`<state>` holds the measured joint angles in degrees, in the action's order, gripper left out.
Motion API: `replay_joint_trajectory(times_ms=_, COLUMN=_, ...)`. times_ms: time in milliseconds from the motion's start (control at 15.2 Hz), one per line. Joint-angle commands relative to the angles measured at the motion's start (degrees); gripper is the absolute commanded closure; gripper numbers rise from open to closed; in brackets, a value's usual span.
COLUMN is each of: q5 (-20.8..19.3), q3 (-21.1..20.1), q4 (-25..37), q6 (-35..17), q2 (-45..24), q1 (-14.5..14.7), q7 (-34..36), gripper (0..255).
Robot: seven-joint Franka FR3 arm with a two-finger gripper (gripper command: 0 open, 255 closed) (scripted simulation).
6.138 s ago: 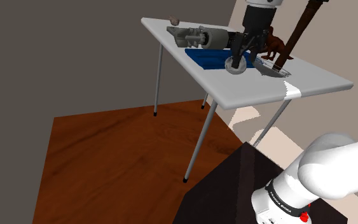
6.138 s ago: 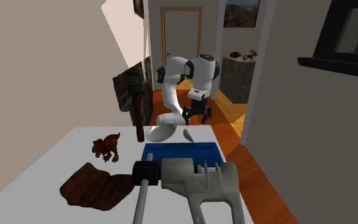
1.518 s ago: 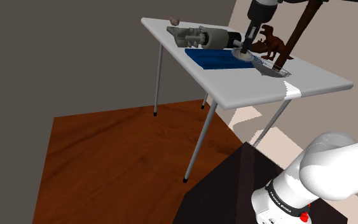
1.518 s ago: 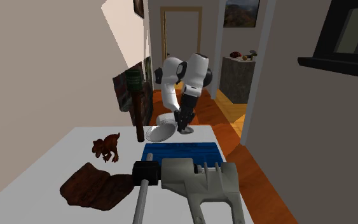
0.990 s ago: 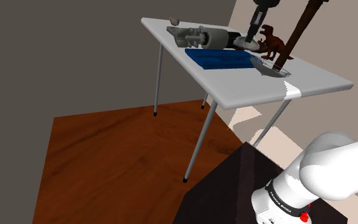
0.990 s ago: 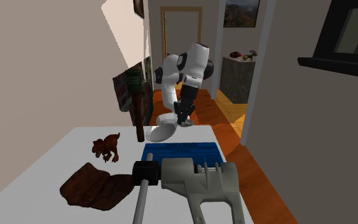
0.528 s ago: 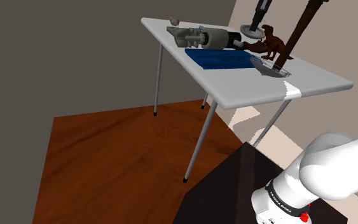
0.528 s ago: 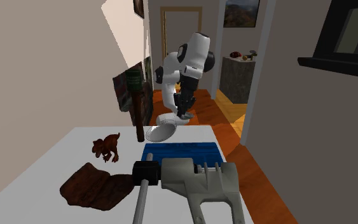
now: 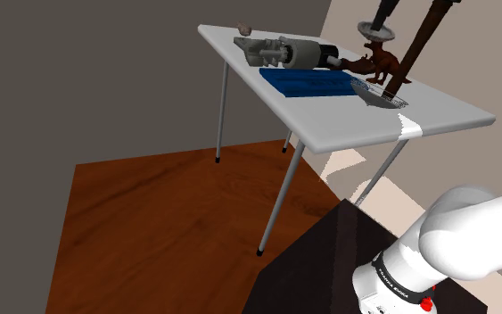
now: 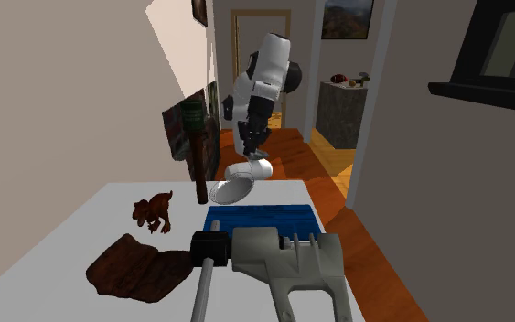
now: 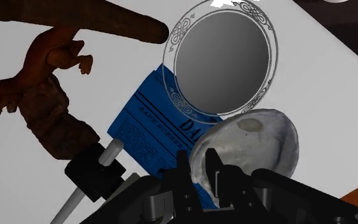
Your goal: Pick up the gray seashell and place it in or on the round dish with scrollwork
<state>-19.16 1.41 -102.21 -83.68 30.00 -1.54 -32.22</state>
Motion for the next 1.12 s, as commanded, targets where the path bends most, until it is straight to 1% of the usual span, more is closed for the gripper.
replay_joint_trajectory(times_ms=0, q5=-0.64, q3=2.03, q4=-0.93, q6=0.08, q2=1.88, q1=-0.52, q7=-2.71, gripper=255)
replay_joint_trajectory(times_ms=264, q5=-2.18, q3=6.09, q4=-0.78, q6=1.29, q2=4.8, q1=-1.52, q7=-8.35, gripper=255)
replay_joint_trajectory(times_ms=1056, q5=-2.95, q3=6.79, q4=-14.57, q6=-6.6, q2=10.29, q1=-1.52, q7=-5.64, gripper=255)
